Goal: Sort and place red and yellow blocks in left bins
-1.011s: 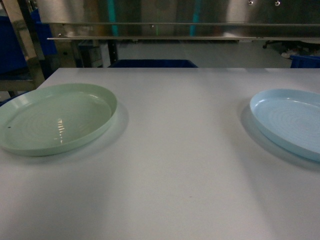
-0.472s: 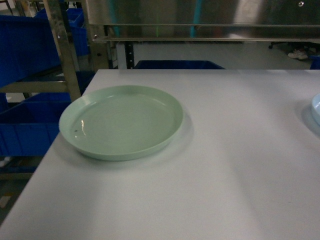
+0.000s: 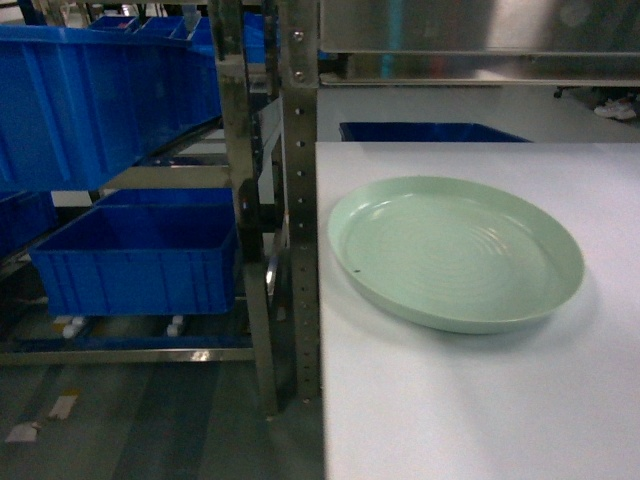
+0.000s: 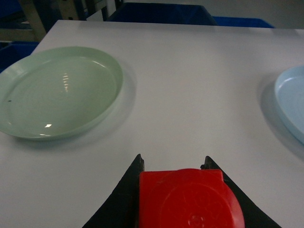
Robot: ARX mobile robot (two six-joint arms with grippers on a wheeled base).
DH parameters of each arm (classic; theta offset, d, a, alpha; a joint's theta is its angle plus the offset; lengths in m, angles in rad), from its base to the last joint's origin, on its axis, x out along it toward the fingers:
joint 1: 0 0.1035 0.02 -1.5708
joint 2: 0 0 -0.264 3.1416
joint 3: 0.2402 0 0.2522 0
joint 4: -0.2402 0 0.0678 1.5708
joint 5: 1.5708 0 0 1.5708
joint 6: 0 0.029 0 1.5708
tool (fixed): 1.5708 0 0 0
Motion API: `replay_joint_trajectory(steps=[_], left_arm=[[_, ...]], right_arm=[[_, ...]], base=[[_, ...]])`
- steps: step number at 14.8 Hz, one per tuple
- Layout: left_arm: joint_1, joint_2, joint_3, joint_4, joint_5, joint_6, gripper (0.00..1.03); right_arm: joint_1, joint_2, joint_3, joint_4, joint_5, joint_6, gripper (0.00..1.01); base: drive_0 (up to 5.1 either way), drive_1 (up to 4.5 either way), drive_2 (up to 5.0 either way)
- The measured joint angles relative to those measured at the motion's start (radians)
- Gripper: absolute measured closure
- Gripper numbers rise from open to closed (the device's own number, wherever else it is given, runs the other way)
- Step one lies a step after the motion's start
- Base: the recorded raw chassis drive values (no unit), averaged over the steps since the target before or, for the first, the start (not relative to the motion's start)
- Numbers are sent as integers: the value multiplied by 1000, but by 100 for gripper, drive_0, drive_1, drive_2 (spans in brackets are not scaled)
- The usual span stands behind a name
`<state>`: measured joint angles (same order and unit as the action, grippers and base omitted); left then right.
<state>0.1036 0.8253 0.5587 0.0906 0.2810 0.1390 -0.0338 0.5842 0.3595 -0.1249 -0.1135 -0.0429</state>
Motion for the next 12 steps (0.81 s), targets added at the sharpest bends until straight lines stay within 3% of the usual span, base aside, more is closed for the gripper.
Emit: replay_joint_trajectory(steps=[12], left_arm=[[2,0,0,-2,0,0,76]], right_arm=[[0,2,0,2,0,0,73]], base=[[-496,250,250]])
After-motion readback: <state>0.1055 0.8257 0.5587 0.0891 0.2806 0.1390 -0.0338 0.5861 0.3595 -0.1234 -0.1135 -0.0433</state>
